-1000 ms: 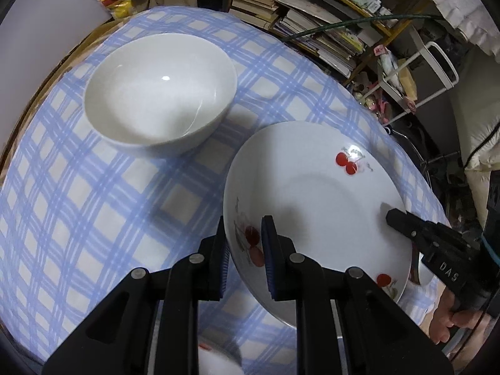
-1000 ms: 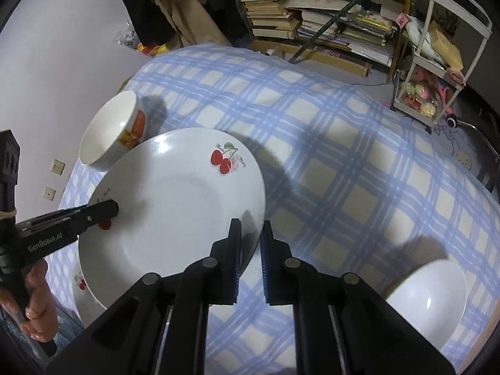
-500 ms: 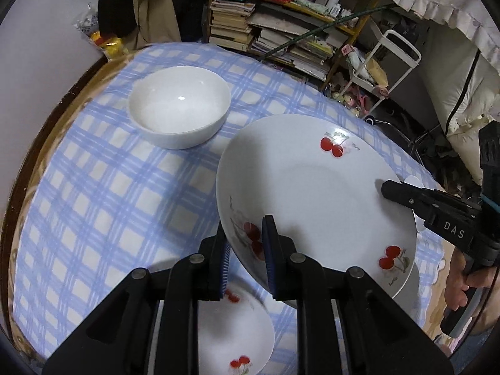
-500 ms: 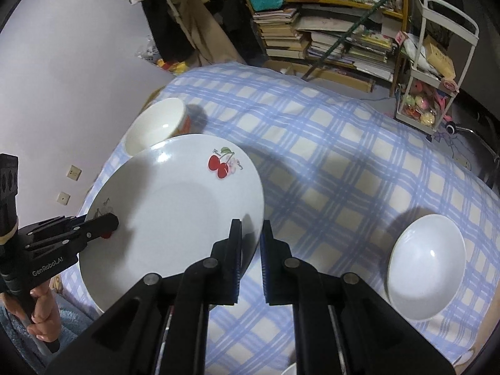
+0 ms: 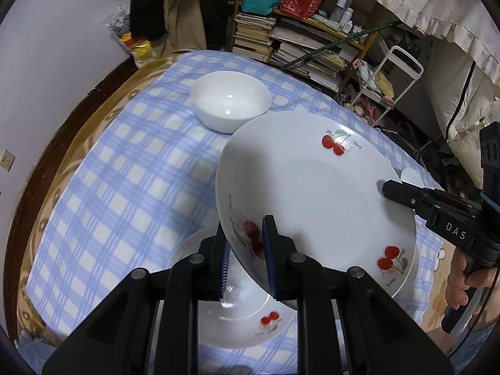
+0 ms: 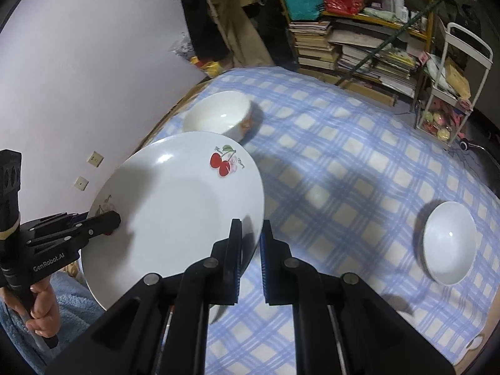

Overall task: Organize plates and bowls
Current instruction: 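Lift the cherry plate with the left tool while the right tool carries its other rim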

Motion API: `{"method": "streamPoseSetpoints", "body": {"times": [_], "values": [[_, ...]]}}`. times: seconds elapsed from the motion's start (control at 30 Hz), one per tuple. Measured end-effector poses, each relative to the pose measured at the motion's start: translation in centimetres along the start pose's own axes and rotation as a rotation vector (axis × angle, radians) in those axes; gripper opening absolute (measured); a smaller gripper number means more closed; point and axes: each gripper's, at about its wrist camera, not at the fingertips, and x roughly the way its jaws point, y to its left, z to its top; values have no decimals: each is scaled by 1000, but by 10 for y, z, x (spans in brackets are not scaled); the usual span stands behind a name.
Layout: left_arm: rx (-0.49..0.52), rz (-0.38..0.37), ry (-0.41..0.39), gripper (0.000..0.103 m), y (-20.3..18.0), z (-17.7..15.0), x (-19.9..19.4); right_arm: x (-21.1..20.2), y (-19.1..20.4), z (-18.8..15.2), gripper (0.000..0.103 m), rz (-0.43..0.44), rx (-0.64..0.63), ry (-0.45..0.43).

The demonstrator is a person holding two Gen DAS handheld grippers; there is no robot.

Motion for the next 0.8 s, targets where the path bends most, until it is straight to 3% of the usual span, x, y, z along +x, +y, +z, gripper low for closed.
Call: {"method": "streamPoseSetpoints", "body": {"times": [0.43,0.8], "values": [[-51,46,-8,20,40,-51,-17,9,40,-41,12,20,0,0],[-138,9,52,20,69,-94,9,33,54,-80,12,1,26,22]]}}
